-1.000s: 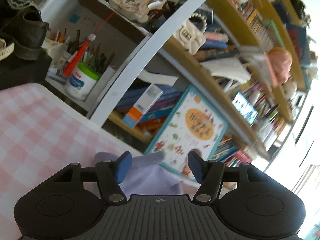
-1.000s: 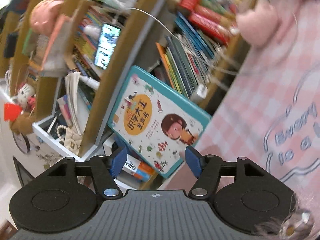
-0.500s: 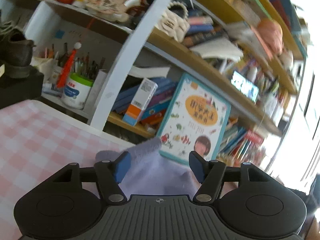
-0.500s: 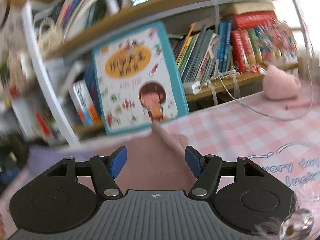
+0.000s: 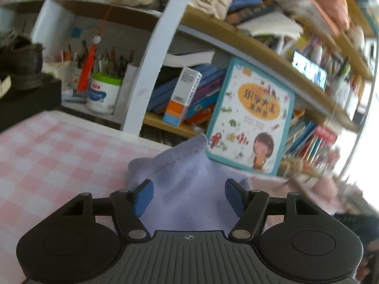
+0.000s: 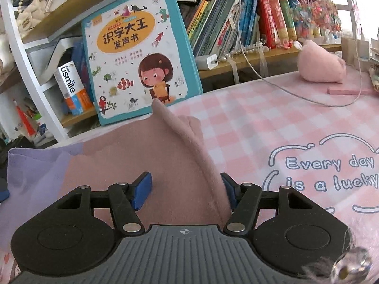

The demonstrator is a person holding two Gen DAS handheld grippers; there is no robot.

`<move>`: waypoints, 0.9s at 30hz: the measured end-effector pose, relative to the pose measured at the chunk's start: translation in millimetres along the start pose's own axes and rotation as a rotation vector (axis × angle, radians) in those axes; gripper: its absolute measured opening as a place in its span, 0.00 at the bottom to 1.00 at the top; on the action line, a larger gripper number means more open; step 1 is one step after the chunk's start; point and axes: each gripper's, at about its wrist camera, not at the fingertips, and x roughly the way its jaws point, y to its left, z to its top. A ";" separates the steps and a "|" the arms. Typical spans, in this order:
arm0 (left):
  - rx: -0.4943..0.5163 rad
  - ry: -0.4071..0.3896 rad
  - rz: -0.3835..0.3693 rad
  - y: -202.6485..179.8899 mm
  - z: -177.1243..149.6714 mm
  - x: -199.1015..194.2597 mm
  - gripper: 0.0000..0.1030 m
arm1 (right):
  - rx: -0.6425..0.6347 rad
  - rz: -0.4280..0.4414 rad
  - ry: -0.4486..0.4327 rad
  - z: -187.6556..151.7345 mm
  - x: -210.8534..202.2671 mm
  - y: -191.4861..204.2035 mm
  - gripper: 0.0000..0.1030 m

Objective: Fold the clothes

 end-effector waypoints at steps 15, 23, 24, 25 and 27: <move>0.196 0.035 0.106 -32.7 -3.1 7.1 0.77 | -0.052 -0.059 -0.141 6.0 -22.7 8.1 0.44; 0.342 0.003 0.160 -57.1 -8.3 4.7 0.77 | -0.109 -0.056 -0.160 4.6 -24.9 16.6 0.22; 0.347 0.003 0.165 -58.2 -8.6 4.8 0.77 | -0.113 -0.059 -0.152 4.3 -23.5 17.1 0.22; 0.352 0.002 0.170 -58.9 -8.9 4.7 0.77 | -0.115 -0.063 -0.144 4.2 -22.1 16.9 0.22; 0.348 0.000 0.172 -57.5 -8.8 3.5 0.77 | -0.117 -0.066 -0.131 3.6 -20.0 16.9 0.22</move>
